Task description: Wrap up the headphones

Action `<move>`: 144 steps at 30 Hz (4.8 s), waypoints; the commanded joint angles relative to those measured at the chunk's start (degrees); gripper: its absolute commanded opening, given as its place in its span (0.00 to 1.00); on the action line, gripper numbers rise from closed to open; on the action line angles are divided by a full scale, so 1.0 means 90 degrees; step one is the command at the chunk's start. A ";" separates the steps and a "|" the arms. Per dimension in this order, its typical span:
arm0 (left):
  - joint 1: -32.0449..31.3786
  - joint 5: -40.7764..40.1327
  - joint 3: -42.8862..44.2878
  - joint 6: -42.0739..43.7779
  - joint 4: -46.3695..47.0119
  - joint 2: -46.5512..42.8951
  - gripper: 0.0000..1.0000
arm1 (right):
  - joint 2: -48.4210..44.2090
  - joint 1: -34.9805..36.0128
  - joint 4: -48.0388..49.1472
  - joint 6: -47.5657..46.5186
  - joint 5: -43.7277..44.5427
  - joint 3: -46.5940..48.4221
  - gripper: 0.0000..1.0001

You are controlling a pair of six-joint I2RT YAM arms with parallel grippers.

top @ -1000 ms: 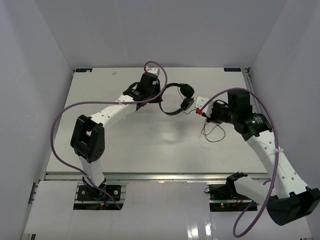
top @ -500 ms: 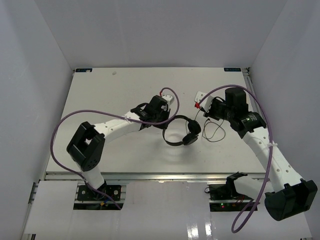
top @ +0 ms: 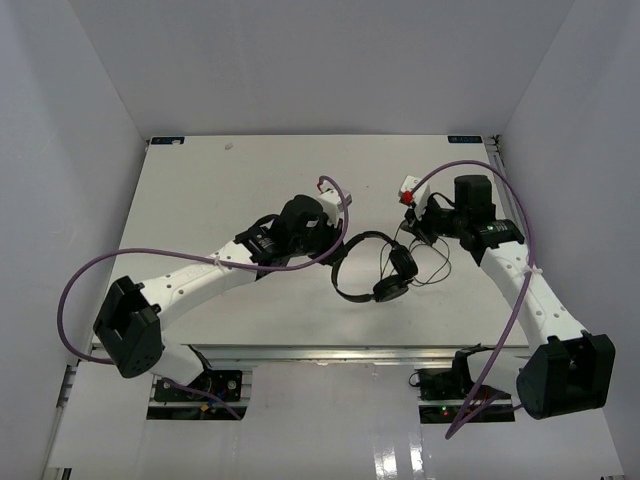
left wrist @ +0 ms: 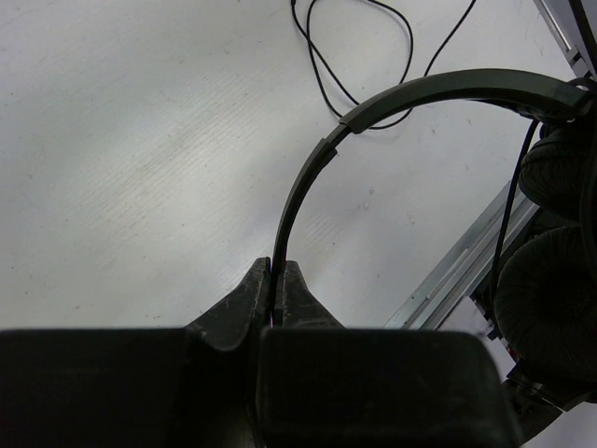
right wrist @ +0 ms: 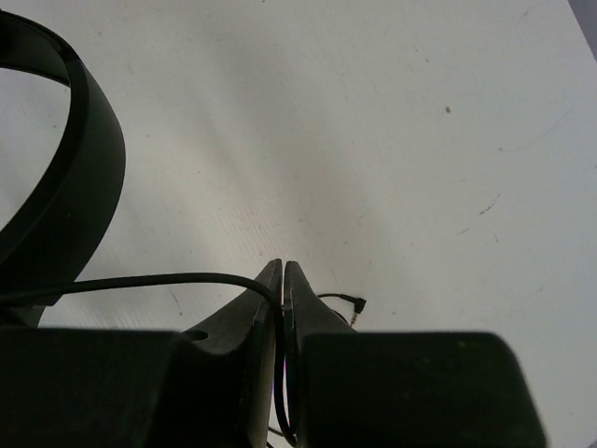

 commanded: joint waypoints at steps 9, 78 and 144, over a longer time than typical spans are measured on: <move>-0.0020 -0.0182 0.1392 0.0213 -0.0267 -0.0536 0.00 | 0.0292 -0.0736 0.0411 0.0798 -0.3079 -0.0241 0.10; 0.1347 -0.3569 0.3877 -0.0060 -0.0296 0.1936 0.00 | -0.1982 -0.0238 -0.1516 -0.1585 -0.1764 0.0577 0.08; 0.0023 0.1323 0.0639 -0.0819 0.1951 -0.0556 0.00 | 0.0230 -0.0678 0.1478 0.1645 -0.1798 -0.0781 0.10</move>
